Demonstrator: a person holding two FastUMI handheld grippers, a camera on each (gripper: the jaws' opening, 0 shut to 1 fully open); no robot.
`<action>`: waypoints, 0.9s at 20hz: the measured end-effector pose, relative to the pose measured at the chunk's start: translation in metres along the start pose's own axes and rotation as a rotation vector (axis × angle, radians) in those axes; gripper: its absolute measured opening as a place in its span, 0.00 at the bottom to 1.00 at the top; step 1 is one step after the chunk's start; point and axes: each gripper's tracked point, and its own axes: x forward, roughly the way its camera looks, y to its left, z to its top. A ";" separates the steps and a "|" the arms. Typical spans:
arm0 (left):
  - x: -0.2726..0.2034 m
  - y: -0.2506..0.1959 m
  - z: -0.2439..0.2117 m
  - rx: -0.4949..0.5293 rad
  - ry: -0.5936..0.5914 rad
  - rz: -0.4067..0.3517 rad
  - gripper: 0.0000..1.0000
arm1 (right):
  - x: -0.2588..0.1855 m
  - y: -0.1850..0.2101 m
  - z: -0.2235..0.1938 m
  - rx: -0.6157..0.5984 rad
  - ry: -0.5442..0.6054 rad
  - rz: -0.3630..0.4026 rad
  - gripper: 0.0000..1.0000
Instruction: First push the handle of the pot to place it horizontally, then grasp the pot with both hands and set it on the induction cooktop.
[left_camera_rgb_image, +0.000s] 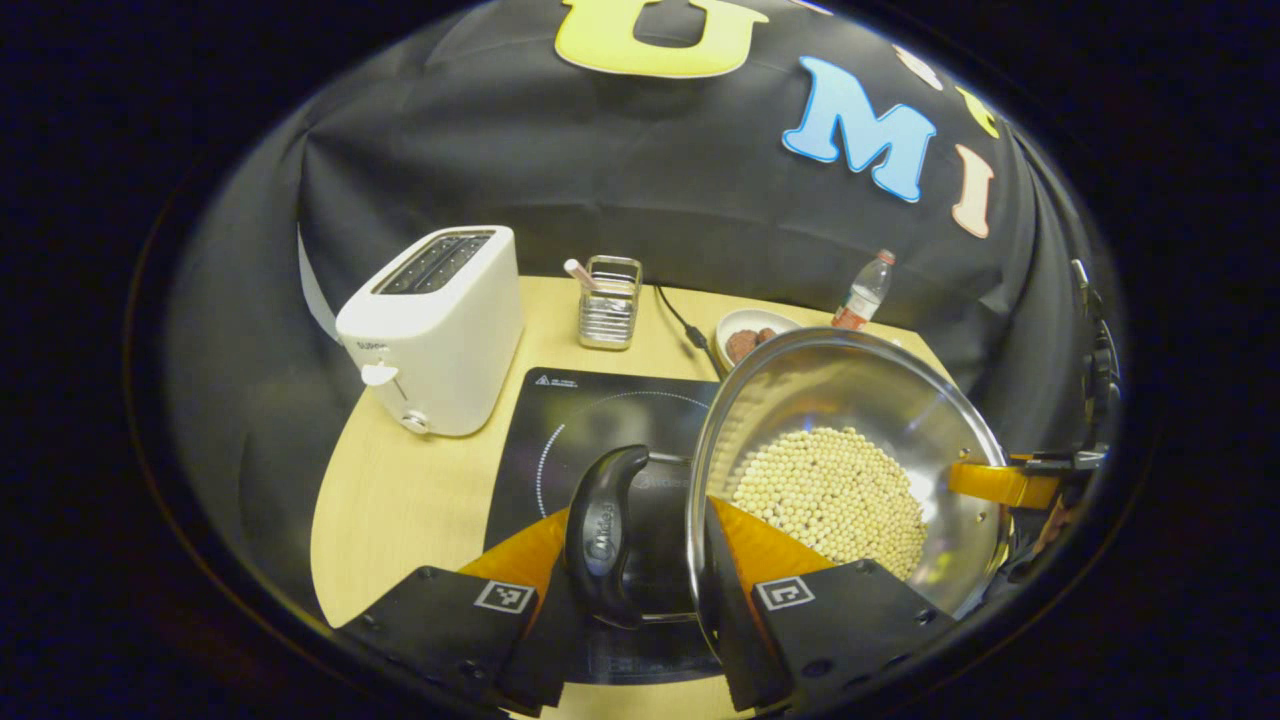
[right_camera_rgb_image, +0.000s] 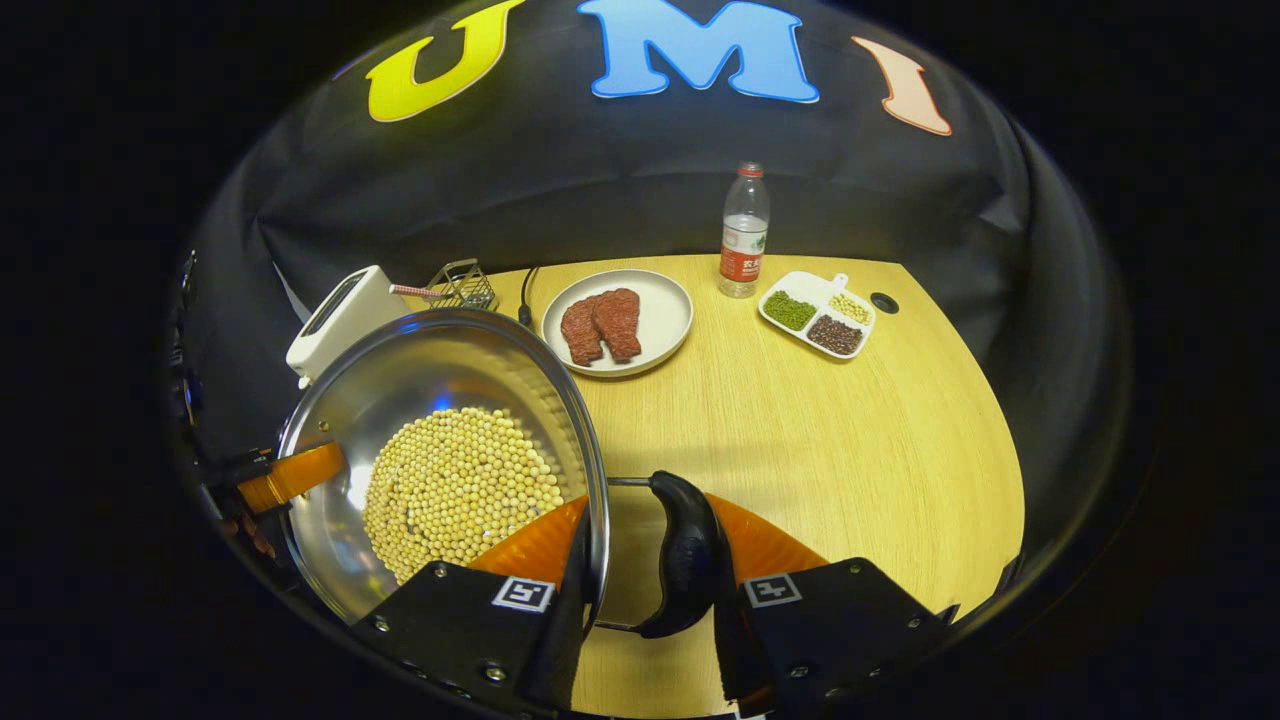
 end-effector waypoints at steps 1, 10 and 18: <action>0.003 0.005 0.000 -0.003 0.001 0.001 0.66 | 0.004 0.004 0.002 -0.003 0.003 0.001 0.54; 0.029 0.055 0.015 -0.022 0.018 0.021 0.66 | 0.039 0.047 0.017 -0.014 0.033 0.016 0.54; 0.055 0.088 0.017 -0.033 0.043 0.038 0.63 | 0.068 0.072 0.019 -0.015 0.071 0.023 0.54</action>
